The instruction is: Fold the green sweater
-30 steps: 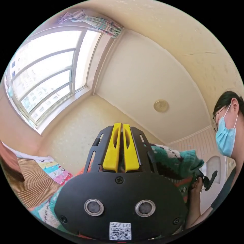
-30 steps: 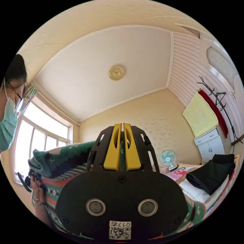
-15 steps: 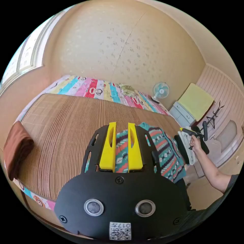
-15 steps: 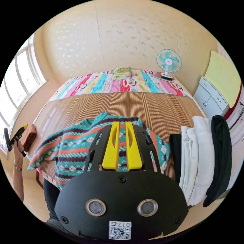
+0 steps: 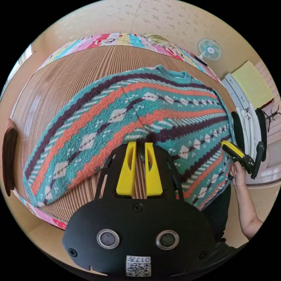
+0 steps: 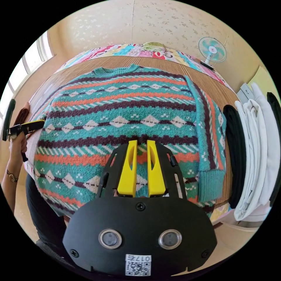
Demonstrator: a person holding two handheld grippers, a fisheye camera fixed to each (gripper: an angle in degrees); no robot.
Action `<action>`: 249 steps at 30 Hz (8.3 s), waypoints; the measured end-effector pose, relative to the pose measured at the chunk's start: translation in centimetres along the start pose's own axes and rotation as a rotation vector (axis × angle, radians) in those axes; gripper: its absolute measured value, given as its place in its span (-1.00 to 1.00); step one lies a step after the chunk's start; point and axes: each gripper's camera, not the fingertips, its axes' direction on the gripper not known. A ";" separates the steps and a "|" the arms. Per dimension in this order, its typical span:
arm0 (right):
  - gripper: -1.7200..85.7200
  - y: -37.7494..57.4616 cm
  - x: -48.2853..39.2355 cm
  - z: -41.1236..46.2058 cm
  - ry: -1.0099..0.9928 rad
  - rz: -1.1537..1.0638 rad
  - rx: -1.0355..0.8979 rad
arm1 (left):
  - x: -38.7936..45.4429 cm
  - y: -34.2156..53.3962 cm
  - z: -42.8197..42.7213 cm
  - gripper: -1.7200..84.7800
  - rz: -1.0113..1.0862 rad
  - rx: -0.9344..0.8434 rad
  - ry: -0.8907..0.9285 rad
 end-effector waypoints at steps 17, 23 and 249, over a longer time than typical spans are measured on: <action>-0.81 -8.5 2.1 4.9 -0.198 0.099 0.054 | -10.9 2.8 0.3 -0.67 -0.230 0.169 0.274; -0.73 1.2 1.4 2.9 -0.132 0.104 -0.025 | -8.5 17.4 -0.4 -0.69 -0.255 0.095 0.408; -0.92 29.1 29.0 -25.8 -1.475 0.279 0.525 | -10.3 44.5 -33.5 -0.87 -0.007 0.375 1.165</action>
